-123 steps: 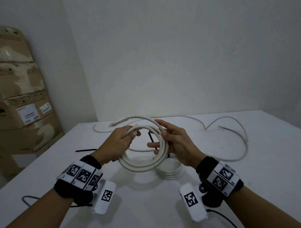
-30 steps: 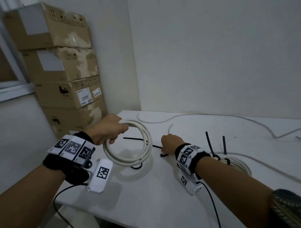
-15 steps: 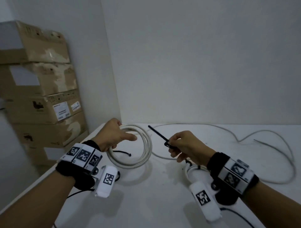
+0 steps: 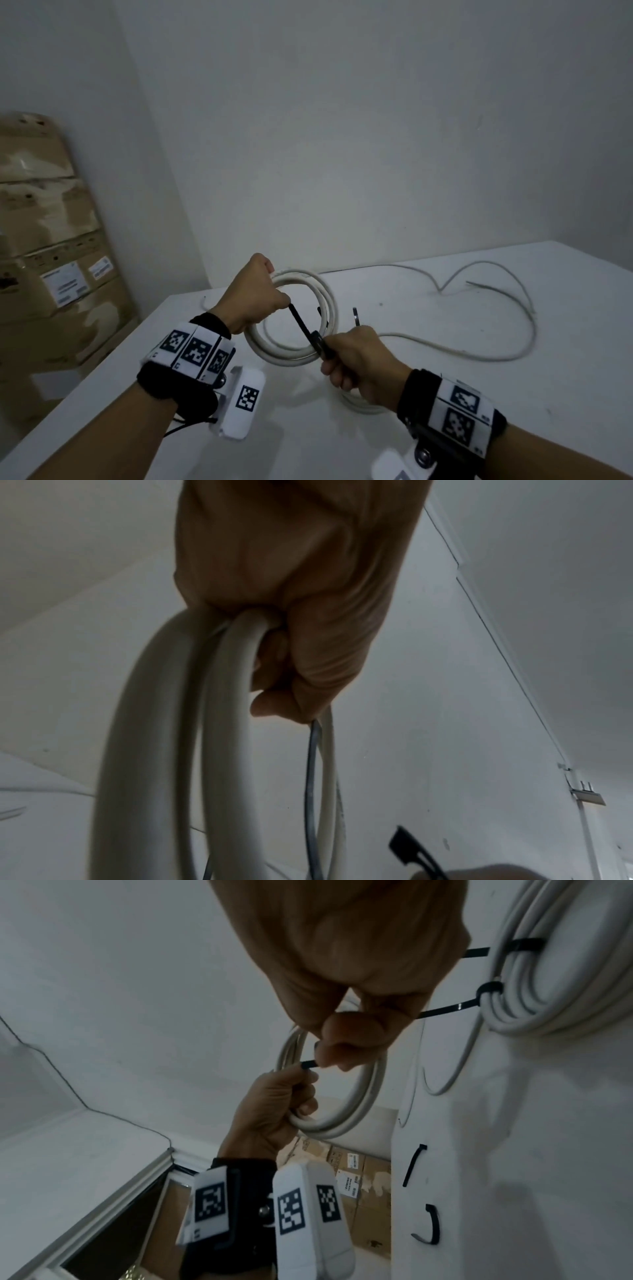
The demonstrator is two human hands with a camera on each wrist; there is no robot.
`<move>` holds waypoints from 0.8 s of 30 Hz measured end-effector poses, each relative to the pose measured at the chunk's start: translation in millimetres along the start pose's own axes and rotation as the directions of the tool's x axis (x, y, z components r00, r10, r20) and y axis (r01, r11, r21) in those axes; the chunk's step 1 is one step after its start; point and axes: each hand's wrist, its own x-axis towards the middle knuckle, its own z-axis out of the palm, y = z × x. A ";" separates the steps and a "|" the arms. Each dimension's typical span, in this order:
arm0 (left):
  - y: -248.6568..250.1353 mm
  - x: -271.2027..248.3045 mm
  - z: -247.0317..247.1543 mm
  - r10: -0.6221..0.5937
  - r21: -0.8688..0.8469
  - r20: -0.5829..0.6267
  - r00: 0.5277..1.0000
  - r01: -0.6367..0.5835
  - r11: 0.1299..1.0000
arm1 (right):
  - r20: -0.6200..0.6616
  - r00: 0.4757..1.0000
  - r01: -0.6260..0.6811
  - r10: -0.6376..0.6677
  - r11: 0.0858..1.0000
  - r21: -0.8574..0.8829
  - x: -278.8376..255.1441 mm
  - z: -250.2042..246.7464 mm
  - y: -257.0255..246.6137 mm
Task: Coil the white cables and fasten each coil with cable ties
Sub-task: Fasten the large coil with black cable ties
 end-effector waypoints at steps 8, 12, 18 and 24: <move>4.4 1.7 2.6 0.019 0.031 -0.004 1.000 -0.019 0.999 | -0.035 0.995 -0.080 0.089 0.971 0.224 6.3 -7.6 5.2; 1.2 1.0 5.0 0.011 0.033 -0.007 1.000 -0.010 0.999 | -0.065 0.996 -0.038 0.058 0.961 0.272 4.7 -5.3 7.1; 5.6 -7.0 30.2 0.075 0.064 0.029 0.997 -0.077 0.995 | -0.086 0.996 0.036 -0.002 0.919 0.392 14.5 14.0 -12.9; 9.5 -9.4 34.4 -0.008 -0.217 0.055 0.998 0.020 0.976 | -0.073 0.996 0.072 -0.041 0.871 0.486 18.9 23.8 -5.5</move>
